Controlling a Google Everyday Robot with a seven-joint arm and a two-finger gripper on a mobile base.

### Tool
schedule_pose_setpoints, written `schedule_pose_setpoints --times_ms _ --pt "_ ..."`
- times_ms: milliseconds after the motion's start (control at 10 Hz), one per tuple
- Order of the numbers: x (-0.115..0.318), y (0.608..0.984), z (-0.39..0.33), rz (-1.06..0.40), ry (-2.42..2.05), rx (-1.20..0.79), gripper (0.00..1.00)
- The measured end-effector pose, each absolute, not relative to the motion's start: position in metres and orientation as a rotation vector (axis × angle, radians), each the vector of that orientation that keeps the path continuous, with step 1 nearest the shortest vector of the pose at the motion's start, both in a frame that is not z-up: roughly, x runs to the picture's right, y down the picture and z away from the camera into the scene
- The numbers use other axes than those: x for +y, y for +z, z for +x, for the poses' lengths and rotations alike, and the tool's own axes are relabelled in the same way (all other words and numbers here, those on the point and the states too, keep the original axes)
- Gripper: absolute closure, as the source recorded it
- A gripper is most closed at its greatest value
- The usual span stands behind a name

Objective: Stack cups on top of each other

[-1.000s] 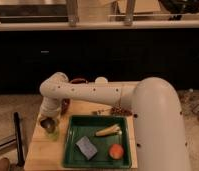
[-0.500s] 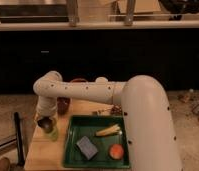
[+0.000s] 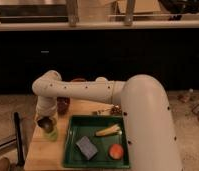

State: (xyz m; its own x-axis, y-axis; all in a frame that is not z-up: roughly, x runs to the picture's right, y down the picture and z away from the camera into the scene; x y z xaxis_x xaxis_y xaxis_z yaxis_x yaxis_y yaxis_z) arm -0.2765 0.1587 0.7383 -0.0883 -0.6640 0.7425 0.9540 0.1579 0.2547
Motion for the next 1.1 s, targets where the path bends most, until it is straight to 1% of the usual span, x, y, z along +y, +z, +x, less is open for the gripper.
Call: schedule_pose_setpoints --times_ms 800,900,1000,1100 --pt "0.172 0.736 -0.273 -0.444 -1.411 -0.919 1.00" --pt "0.174 0.736 -0.273 -0.451 -1.414 -0.919 0.98" --pt "0.176 0.738 -0.272 -0.459 -1.412 -0.918 0.92" --pt "0.177 0.739 -0.270 -0.464 -1.410 -0.918 0.82"
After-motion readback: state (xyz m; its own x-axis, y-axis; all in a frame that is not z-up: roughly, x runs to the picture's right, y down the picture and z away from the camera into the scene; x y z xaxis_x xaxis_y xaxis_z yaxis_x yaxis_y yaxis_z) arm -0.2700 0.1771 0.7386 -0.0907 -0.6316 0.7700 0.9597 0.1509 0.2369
